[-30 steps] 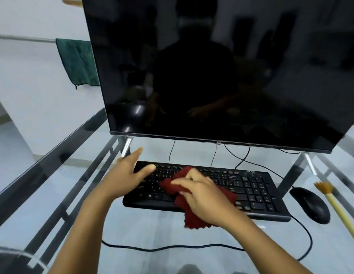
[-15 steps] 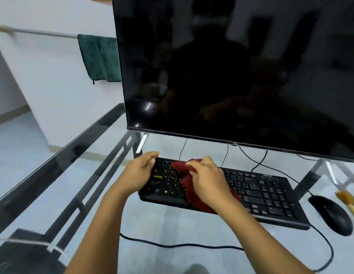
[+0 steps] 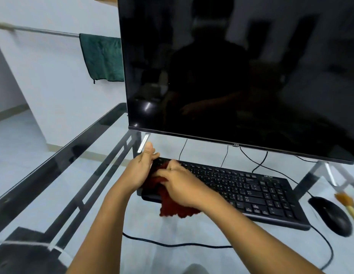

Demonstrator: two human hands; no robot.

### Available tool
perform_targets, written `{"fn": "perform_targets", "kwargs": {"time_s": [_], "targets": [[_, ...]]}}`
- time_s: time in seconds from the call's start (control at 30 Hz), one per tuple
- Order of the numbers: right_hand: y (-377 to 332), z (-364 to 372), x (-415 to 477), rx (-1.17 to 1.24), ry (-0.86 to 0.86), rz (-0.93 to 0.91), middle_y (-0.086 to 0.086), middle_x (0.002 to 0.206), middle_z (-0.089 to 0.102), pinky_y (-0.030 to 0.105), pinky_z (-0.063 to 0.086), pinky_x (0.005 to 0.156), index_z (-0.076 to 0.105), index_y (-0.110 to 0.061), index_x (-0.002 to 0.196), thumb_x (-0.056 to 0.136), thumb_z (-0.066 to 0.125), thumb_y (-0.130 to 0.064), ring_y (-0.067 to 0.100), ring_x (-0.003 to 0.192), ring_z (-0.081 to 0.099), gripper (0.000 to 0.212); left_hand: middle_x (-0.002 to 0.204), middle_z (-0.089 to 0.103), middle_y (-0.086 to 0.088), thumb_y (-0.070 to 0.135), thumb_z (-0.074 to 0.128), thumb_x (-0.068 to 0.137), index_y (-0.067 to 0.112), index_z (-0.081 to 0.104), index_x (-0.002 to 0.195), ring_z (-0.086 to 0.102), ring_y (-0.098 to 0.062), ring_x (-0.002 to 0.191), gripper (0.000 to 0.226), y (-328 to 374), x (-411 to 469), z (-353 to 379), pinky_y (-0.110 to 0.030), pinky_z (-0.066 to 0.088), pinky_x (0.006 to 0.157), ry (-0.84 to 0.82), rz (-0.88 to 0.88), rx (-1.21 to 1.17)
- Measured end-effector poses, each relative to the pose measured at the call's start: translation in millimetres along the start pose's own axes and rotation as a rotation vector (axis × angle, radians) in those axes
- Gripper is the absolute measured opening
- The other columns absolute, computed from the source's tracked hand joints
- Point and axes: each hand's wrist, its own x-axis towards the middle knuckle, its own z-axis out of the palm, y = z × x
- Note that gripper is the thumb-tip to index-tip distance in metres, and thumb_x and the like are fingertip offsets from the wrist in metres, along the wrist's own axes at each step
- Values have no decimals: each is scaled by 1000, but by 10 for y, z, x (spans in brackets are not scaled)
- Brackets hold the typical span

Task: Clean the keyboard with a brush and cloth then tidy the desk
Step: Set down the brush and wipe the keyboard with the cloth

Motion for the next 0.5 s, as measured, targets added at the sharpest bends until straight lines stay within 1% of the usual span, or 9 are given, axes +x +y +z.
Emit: {"fn": "perform_targets", "kwargs": {"time_s": [0.1,0.13,0.17,0.27,0.3,0.33,0.4,0.43,0.5], "targets": [[258,-136,171,-102,195,279,10,110,44,40,47,90,57,-30,127,95,43,-12,36,100,55,39,140,53,7,81,14,76,22,49,137,44,-14,133,92,-21,-14,14,-31,23,109,-8,12,-14],[280,-142,180,-136,223,339,11,112,44,40,46,90,56,-27,127,94,43,-11,37,101,55,39,141,52,7,81,13,77,22,49,137,43,-14,134,91,-36,-16,19,-32,22,112,-12,16,-11],[238,-131,173,-142,207,321,12,112,44,40,45,90,55,-26,128,94,44,-12,37,102,53,39,142,51,7,80,13,77,23,49,137,42,-14,134,91,-51,-15,20,-33,21,113,-11,23,-14],[88,-63,137,-24,30,83,8,104,42,40,46,88,55,-31,129,96,45,-20,34,100,52,36,140,53,8,79,14,78,21,48,138,42,-12,134,90,-49,4,19,-28,23,110,14,24,-26],[113,-102,168,-8,1,80,8,105,42,40,47,89,55,-32,129,97,44,-21,33,101,53,35,138,54,8,80,14,76,21,48,138,43,-11,133,92,-44,5,23,-28,24,110,19,22,-25],[176,-146,230,-18,24,130,9,107,43,41,47,89,55,-32,128,97,43,-20,34,102,54,35,138,55,8,84,14,74,23,48,137,43,-12,133,94,-40,4,25,-30,25,111,20,23,-24],[250,-185,307,-84,118,277,12,113,44,41,47,90,57,-28,126,96,43,-16,37,103,55,35,141,52,8,93,14,66,34,49,132,44,-14,133,96,-35,-21,29,-35,25,114,11,26,-35],[227,-174,306,-108,148,295,13,113,44,41,47,90,57,-27,127,95,43,-14,37,104,54,36,142,51,8,94,14,64,38,49,126,43,-15,133,90,-36,-23,33,-36,24,115,6,27,-49],[77,-93,260,-77,105,170,11,110,44,41,47,88,55,-30,128,95,43,-14,36,102,53,39,135,53,13,85,14,76,36,52,123,45,-13,130,78,-44,-14,27,-31,25,112,20,26,-72]]}}
